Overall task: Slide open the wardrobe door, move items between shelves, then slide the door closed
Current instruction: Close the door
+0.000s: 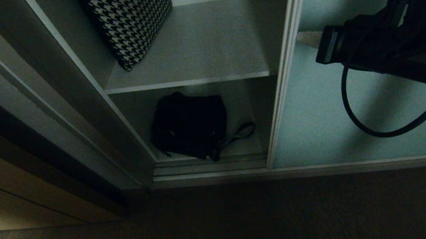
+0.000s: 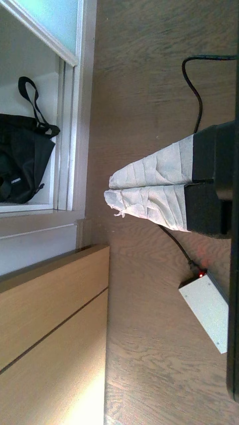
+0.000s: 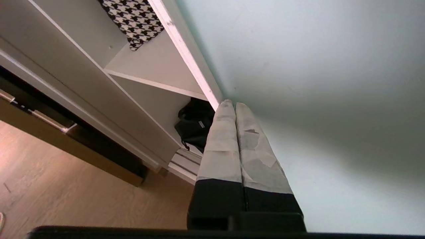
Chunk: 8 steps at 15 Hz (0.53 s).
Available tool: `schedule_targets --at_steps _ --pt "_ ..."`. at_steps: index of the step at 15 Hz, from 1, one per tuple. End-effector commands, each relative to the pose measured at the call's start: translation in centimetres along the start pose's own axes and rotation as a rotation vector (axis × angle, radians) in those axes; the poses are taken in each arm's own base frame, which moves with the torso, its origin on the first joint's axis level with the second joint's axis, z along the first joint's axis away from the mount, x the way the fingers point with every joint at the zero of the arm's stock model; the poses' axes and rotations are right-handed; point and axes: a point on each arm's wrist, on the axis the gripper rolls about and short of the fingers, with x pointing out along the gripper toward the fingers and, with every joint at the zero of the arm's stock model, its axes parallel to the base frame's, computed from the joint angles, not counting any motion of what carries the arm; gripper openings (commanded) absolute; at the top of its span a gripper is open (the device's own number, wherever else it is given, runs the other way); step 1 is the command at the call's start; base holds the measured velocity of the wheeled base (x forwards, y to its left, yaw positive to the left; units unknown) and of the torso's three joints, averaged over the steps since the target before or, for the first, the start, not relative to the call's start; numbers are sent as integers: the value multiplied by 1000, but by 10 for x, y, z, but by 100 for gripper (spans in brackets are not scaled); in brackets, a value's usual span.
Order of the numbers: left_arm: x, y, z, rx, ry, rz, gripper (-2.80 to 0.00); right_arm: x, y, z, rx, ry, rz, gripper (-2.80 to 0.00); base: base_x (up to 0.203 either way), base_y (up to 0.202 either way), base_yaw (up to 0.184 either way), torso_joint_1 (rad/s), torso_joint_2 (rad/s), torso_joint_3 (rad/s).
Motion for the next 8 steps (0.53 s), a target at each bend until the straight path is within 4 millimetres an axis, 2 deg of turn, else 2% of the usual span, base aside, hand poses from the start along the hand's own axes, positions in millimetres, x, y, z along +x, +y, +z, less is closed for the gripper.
schedule_targets --at_steps 1,3,8 --pt "0 0 0 1 0 0 -280 6 -1 -4 2 7 1 -280 0 0 0 0 0 0" --pt "0 0 0 1 2 0 -280 10 7 -2 4 0 23 -280 0 0 0 0 0 0" --pt "0 0 0 1 2 0 -280 11 51 0 16 13 155 -280 0 0 0 0 0 0"
